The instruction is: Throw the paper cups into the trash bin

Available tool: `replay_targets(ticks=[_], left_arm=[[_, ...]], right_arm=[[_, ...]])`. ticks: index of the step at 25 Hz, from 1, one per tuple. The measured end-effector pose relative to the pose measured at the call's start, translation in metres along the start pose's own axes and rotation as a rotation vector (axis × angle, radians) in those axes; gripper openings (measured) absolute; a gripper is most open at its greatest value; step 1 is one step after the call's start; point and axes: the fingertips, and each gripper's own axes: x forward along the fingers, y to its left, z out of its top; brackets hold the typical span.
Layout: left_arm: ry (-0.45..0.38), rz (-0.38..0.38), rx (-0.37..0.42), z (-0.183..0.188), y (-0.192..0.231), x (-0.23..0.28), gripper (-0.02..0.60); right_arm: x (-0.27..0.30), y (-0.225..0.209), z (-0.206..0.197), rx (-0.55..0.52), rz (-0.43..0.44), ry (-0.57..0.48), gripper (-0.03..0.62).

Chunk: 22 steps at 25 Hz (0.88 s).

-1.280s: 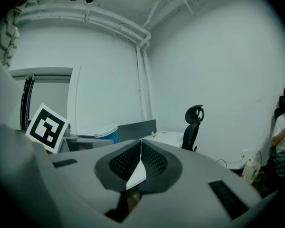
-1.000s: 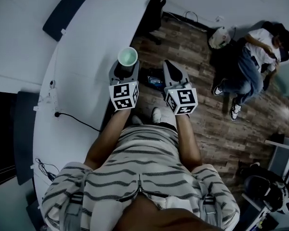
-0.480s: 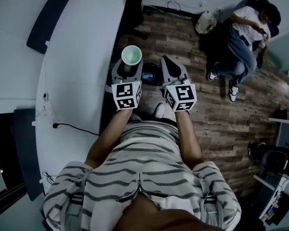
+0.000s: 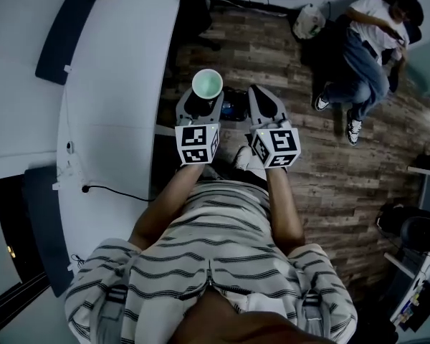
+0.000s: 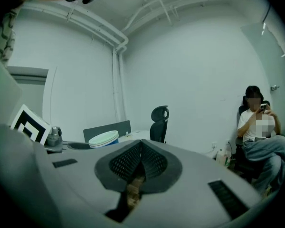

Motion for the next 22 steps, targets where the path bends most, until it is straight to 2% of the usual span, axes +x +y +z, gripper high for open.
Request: replay_targets(ticks=[22], left_arm=[[0.185, -0.009, -0.055, -0.074, -0.017, 0.05, 0.276]], right_arm=[[0.015, -0.048, -0.07, 0.067, -0.013, 0.152, 0.009]])
